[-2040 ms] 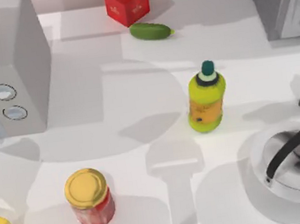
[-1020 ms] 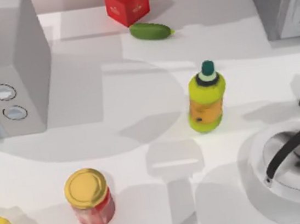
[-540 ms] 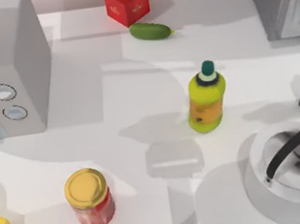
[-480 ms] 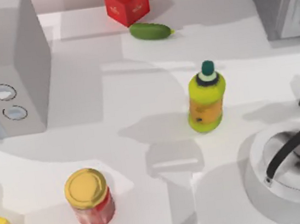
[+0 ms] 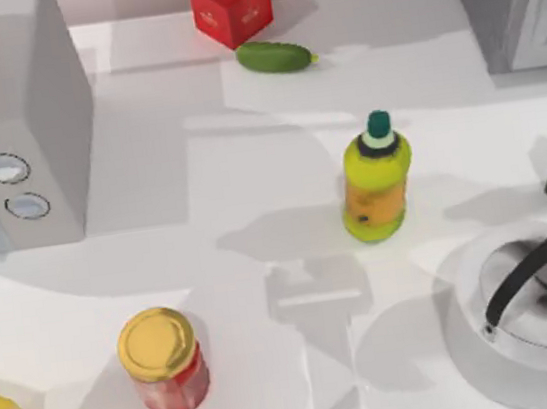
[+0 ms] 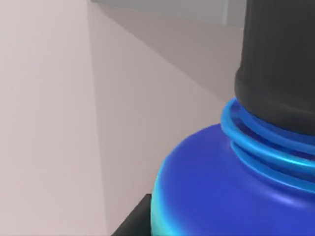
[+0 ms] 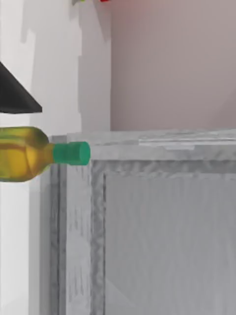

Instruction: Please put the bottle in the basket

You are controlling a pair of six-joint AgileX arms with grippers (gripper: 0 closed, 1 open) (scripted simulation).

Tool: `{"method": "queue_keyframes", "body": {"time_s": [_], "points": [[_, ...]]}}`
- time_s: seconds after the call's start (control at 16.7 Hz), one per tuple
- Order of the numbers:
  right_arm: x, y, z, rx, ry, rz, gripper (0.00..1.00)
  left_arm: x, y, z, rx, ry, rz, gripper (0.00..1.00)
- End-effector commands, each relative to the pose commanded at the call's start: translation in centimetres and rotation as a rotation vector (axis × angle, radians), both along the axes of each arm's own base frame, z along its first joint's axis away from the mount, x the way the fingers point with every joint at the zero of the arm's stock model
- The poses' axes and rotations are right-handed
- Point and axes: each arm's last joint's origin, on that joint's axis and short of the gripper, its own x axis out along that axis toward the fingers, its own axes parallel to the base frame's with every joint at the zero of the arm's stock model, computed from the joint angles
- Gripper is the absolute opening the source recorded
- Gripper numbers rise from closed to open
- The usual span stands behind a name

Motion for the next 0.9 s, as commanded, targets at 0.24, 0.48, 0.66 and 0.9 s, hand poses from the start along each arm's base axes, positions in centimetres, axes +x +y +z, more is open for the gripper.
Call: {"method": "queue_keyframes", "body": {"time_s": [0.24, 0.48, 0.66, 0.9], "points": [[0.0, 0.0, 0.0, 0.0, 0.0, 0.0, 1.0, -0.1, 0.2, -0.1, 0.001, 0.0, 0.006, 0.0], [0.0, 0.0, 0.0, 0.0, 0.0, 0.0, 1.0, 0.4, 0.0, -0.5, 0.0, 0.006, 0.004, 0.0], [0.0, 0.0, 0.0, 0.0, 0.0, 0.0, 1.0, 1.2, -0.5, -1.1, 0.007, 0.011, 0.013, 0.0], [0.0, 0.0, 0.0, 0.0, 0.0, 0.0, 1.0, 2.4, -1.7, -2.1, 0.011, 0.013, 0.021, 0.0]]}}
